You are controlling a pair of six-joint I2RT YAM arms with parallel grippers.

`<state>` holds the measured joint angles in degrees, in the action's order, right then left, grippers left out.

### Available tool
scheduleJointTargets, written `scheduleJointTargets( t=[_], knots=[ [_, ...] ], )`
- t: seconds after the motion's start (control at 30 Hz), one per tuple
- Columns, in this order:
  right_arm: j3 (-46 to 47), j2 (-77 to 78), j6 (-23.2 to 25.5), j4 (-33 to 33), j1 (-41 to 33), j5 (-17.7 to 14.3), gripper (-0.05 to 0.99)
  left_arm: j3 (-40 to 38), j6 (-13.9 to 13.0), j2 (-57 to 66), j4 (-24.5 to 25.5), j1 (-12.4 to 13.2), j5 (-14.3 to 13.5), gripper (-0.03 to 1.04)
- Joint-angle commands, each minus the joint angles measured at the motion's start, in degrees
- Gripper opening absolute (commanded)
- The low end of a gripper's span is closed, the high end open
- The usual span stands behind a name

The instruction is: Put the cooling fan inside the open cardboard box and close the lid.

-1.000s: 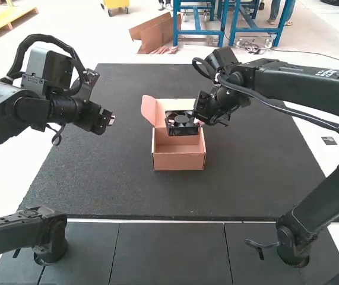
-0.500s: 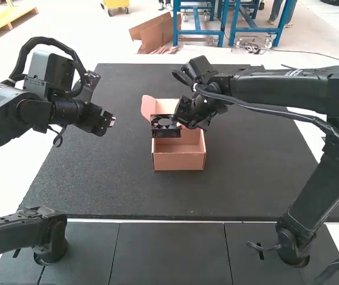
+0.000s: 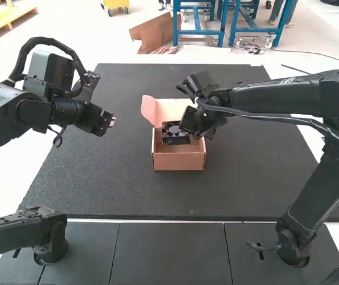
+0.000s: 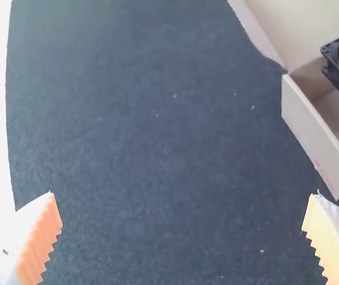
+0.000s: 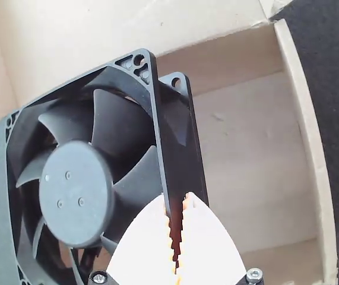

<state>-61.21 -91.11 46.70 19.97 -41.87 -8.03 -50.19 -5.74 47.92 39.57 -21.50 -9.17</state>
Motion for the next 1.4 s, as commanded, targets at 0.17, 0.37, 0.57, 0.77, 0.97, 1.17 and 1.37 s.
scheduleJointTargets(
  t=[0.17,0.37,0.57,0.77,0.97,1.17,1.37],
  knots=[
    [0.9,-1.0,-0.8,-1.5,0.5,-1.3,-0.02,-0.1,-0.2,-1.4,-0.4,0.1,0.3,0.96],
    [1.7,-3.0,-2.2,-4.4,0.5,-1.3,-0.02,-0.1,-0.2,-1.4,-0.4,0.0,0.4,0.96],
    [1.5,-5.0,-2.2,-5.0,0.5,-1.3,-0.02,-0.1,-0.1,-1.4,-0.3,0.1,0.3,0.96],
    [1.8,-6.5,-3.4,-5.6,0.6,-1.3,-0.02,-0.1,0.0,-1.4,-0.2,0.1,0.4,0.96],
    [1.8,-8.5,-6.4,-8.0,1.2,-1.2,-0.02,-0.1,0.0,-1.4,-0.2,0.1,0.3,0.96],
    [1.4,-10.1,-9.8,-8.7,2.5,-0.7,0.09,-0.1,0.0,-1.4,-0.4,0.1,0.3,0.96],
    [0.6,-10.1,-10.4,-8.2,3.5,0.2,0.23,-0.1,0.0,-1.4,-0.4,0.1,0.4,0.96]
  ],
)
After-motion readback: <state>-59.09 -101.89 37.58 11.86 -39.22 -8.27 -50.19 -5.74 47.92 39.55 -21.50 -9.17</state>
